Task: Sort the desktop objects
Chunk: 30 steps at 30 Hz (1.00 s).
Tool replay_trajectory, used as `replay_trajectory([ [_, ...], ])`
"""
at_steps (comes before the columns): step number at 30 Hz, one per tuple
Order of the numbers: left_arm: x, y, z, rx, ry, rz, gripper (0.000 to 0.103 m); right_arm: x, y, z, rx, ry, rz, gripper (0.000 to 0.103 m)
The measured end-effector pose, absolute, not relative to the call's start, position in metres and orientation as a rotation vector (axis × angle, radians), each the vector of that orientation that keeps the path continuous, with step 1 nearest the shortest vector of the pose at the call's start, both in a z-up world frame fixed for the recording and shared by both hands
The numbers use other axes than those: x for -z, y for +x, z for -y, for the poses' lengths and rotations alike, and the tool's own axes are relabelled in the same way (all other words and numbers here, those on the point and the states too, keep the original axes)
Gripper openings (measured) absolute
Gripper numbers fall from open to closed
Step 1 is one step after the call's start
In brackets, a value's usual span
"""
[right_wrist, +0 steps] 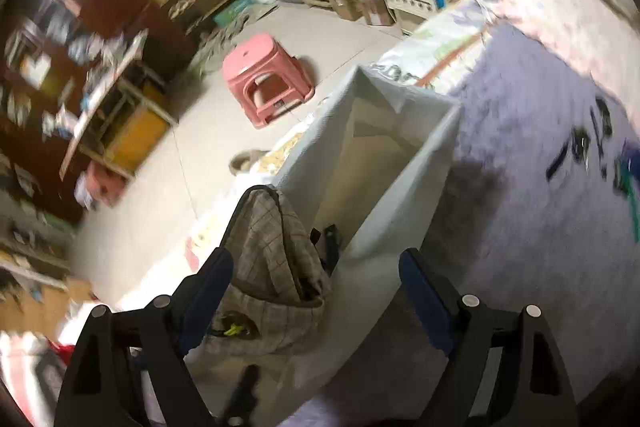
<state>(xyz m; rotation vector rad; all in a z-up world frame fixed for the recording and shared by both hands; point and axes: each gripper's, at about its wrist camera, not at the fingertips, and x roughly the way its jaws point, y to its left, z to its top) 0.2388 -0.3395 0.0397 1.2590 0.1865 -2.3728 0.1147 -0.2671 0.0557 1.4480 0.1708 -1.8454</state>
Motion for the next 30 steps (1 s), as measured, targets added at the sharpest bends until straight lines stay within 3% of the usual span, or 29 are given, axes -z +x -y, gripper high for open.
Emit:
replay_trajectory([
  [7,-0.041,0.237,0.334,2.363,1.271,-0.152,0.093,-0.002,0.129,0.289,1.846,1.486,-0.443,0.084],
  [12,-0.038,0.237,0.338,2.363,1.276,-0.174,0.093,-0.021,0.119,0.270,1.857,1.464,-0.322,0.084],
  [18,-0.036,0.234,0.337,2.374,1.282,-0.173,0.093,-0.036,0.114,0.258,1.941,1.394,-0.377,0.084],
  [23,-0.028,0.228,0.339,2.368,1.306,-0.167,0.092,-0.056,0.105,0.244,1.788,1.372,-0.218,0.085],
  [27,-0.031,0.229,0.336,2.397,1.308,-0.212,0.084,-0.069,0.103,0.250,1.722,1.300,-0.301,0.084],
  [30,-0.052,0.231,0.321,2.529,1.260,-0.237,0.084,-0.069,0.106,0.247,1.675,1.235,-0.353,0.079],
])
